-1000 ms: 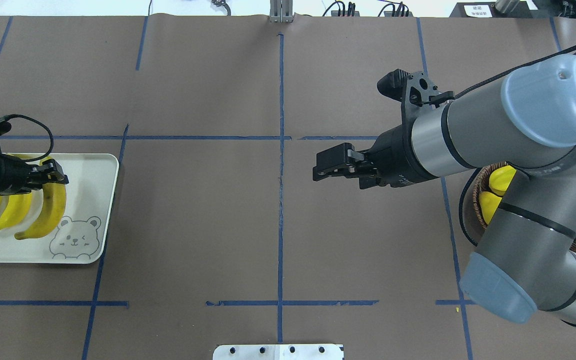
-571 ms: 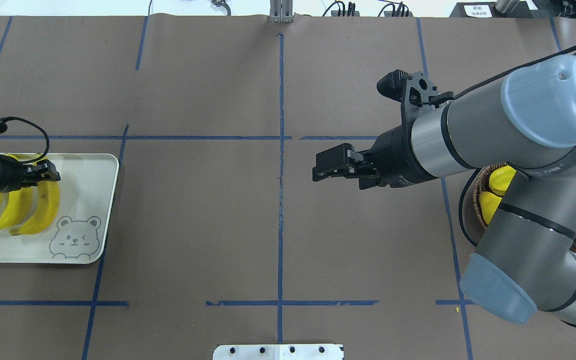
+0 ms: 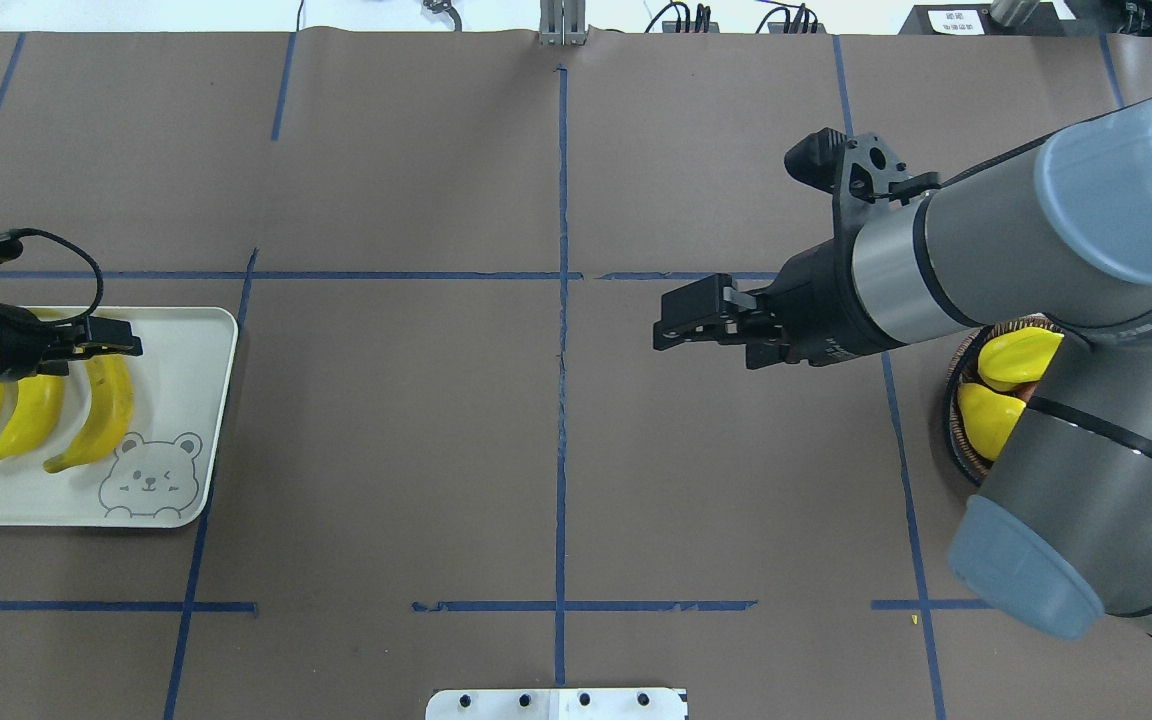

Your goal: Transfer all bananas from basket to plate

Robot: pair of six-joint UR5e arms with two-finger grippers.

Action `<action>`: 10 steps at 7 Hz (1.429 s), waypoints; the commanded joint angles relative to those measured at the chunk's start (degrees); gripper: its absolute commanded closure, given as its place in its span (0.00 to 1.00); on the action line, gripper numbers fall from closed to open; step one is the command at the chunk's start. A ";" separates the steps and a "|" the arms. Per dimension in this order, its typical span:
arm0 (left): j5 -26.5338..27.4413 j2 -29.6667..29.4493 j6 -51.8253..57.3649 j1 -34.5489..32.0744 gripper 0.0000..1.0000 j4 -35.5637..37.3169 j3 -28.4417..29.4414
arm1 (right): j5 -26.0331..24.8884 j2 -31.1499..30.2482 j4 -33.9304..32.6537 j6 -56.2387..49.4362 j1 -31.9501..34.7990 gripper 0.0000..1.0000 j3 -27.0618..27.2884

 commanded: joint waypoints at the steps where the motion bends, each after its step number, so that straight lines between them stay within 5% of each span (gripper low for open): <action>1: -8.99 -0.64 -0.58 -4.59 0.01 0.66 -5.40 | -0.58 -5.20 -11.53 -0.09 3.00 0.00 5.50; 2: -9.02 -1.51 -2.33 -4.51 0.01 0.66 -6.56 | -1.46 -7.22 -15.87 -0.78 4.41 0.00 6.48; 4: -8.93 -3.97 -6.20 -4.34 0.01 0.57 -6.83 | -1.47 -20.01 -15.39 -14.59 7.12 0.00 12.43; 6: -9.02 -5.20 -8.76 -4.16 0.01 0.57 -7.54 | 2.28 -24.98 -14.17 -23.09 14.39 0.00 11.95; 7: -9.02 -5.56 -8.85 -4.07 0.01 0.57 -7.89 | 9.45 -26.91 -10.85 -26.77 19.57 0.00 8.98; 8: -9.02 -5.74 -8.94 -4.07 0.01 0.57 -8.06 | 11.35 -32.93 -3.25 -33.85 23.10 0.00 5.30; 10: -9.02 -6.52 -8.94 -3.99 0.01 0.66 -8.06 | 13.12 -34.83 1.65 -34.97 24.11 0.00 -0.60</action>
